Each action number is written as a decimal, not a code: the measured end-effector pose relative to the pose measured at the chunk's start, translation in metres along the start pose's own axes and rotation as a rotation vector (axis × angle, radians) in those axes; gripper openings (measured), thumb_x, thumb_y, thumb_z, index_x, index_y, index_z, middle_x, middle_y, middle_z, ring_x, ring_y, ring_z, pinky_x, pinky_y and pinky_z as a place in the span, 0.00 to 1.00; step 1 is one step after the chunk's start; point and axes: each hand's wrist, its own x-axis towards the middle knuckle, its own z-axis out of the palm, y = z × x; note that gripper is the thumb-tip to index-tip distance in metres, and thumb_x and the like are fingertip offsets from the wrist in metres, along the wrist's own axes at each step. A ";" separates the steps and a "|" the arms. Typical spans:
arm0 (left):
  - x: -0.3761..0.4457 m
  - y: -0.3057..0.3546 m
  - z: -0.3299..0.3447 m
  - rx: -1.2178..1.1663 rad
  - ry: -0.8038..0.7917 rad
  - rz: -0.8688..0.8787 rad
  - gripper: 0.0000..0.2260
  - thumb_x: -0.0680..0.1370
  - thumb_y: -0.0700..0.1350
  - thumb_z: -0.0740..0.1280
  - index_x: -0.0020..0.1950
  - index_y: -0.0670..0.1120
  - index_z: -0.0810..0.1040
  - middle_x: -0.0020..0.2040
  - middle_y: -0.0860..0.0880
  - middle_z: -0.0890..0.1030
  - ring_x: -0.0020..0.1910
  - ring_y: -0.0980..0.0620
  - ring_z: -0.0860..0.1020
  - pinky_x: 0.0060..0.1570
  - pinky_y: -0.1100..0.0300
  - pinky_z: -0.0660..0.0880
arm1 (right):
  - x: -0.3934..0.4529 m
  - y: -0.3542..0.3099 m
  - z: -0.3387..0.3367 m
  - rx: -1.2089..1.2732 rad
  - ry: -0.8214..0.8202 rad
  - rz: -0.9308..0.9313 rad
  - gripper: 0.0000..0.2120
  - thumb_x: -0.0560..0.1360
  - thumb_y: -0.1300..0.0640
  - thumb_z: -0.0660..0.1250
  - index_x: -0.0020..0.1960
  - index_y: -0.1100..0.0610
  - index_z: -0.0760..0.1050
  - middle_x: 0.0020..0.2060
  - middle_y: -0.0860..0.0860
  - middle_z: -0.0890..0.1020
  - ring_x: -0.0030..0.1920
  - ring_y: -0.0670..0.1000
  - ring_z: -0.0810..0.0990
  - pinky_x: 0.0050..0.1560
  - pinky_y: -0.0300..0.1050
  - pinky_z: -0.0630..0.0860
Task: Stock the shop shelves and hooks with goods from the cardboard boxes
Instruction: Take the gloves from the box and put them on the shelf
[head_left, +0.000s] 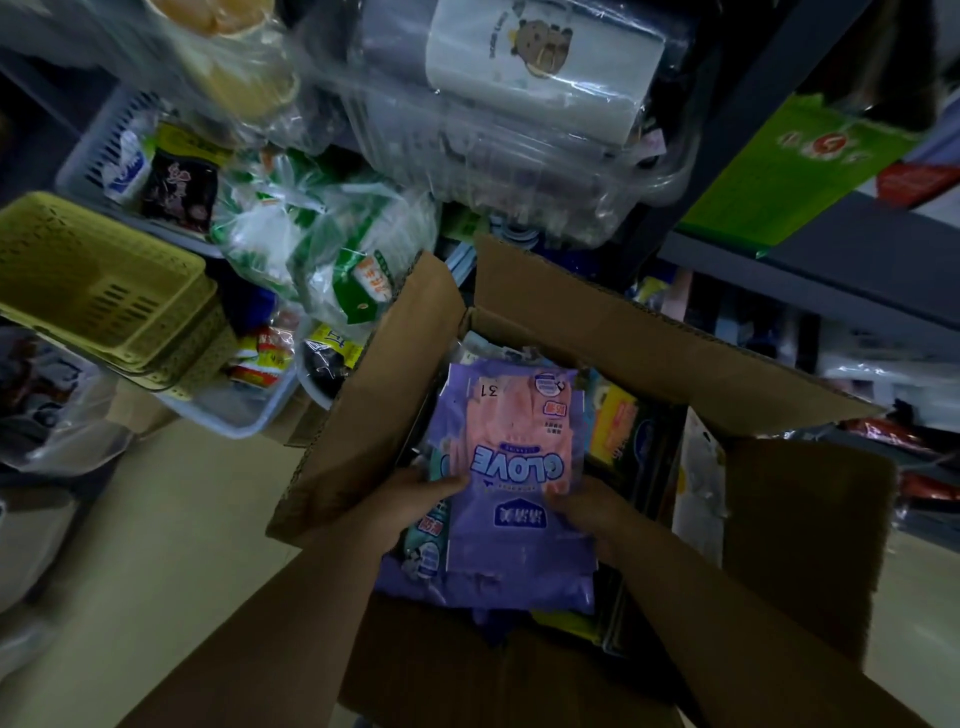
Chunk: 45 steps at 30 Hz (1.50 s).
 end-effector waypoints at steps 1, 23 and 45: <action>-0.002 0.002 0.002 -0.002 -0.020 0.013 0.10 0.75 0.50 0.70 0.53 0.49 0.75 0.42 0.50 0.81 0.41 0.50 0.80 0.35 0.61 0.75 | -0.001 0.003 -0.002 0.115 -0.055 0.013 0.14 0.77 0.60 0.67 0.62 0.61 0.75 0.58 0.62 0.80 0.56 0.62 0.80 0.57 0.59 0.77; -0.011 0.003 0.023 0.066 0.124 0.198 0.14 0.72 0.33 0.69 0.56 0.44 0.79 0.51 0.42 0.83 0.49 0.45 0.82 0.53 0.49 0.78 | -0.061 0.027 -0.080 0.549 -0.205 -0.012 0.19 0.66 0.61 0.71 0.56 0.60 0.75 0.45 0.58 0.85 0.42 0.56 0.85 0.39 0.50 0.83; -0.247 0.130 -0.135 -0.412 0.141 0.797 0.38 0.58 0.33 0.71 0.67 0.52 0.70 0.51 0.41 0.84 0.47 0.35 0.82 0.52 0.39 0.76 | -0.237 -0.154 -0.085 0.440 -0.383 -0.612 0.33 0.59 0.63 0.78 0.64 0.59 0.76 0.58 0.62 0.80 0.58 0.65 0.79 0.63 0.61 0.71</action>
